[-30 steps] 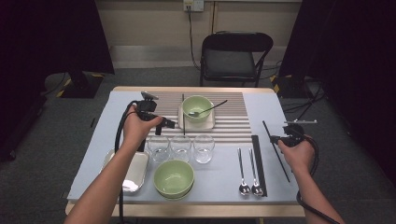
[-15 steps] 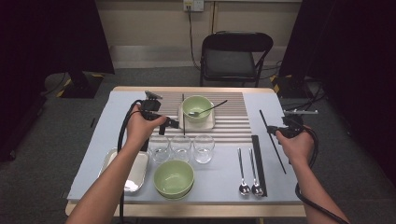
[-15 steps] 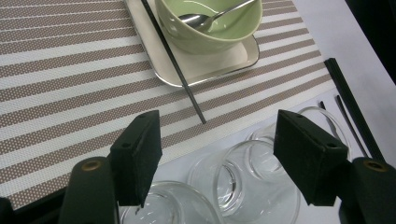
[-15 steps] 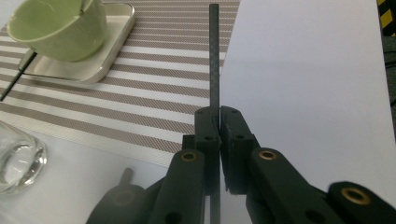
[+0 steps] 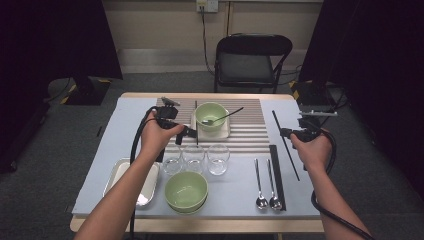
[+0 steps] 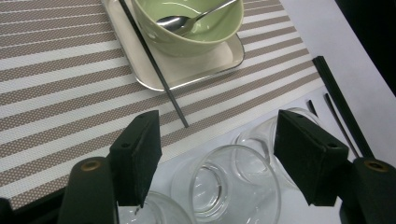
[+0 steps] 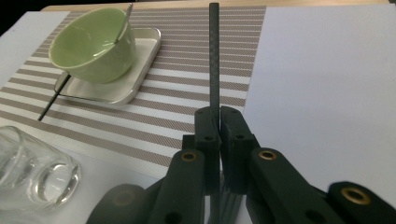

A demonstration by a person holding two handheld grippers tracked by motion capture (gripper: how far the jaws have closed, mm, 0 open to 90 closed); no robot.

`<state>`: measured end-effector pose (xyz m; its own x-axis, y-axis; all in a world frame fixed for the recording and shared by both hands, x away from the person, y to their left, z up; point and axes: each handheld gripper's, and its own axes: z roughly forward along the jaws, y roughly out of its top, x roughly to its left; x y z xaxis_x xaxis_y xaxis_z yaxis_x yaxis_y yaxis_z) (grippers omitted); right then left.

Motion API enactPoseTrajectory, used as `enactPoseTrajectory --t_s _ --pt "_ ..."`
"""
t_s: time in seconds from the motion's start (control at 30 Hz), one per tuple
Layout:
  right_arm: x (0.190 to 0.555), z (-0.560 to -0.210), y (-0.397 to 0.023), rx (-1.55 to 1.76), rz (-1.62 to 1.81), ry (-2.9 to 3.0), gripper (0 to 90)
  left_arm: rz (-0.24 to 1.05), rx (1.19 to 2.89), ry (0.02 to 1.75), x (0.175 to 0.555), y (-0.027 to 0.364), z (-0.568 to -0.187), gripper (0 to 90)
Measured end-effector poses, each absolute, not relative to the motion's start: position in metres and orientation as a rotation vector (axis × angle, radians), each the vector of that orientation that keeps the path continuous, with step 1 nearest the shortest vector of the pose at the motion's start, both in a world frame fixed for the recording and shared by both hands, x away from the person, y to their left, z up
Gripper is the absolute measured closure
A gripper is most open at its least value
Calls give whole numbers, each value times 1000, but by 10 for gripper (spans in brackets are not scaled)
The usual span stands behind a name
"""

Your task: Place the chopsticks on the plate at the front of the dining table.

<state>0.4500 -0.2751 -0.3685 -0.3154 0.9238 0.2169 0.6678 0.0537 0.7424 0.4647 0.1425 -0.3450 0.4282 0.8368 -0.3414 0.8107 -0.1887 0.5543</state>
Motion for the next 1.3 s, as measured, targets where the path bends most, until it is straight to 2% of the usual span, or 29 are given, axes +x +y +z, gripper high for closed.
enactPoseTrajectory --t_s 1.3 --pt "457 -337 -235 1528 1235 2044 868 -15 2067 1278 455 90 -347 316"
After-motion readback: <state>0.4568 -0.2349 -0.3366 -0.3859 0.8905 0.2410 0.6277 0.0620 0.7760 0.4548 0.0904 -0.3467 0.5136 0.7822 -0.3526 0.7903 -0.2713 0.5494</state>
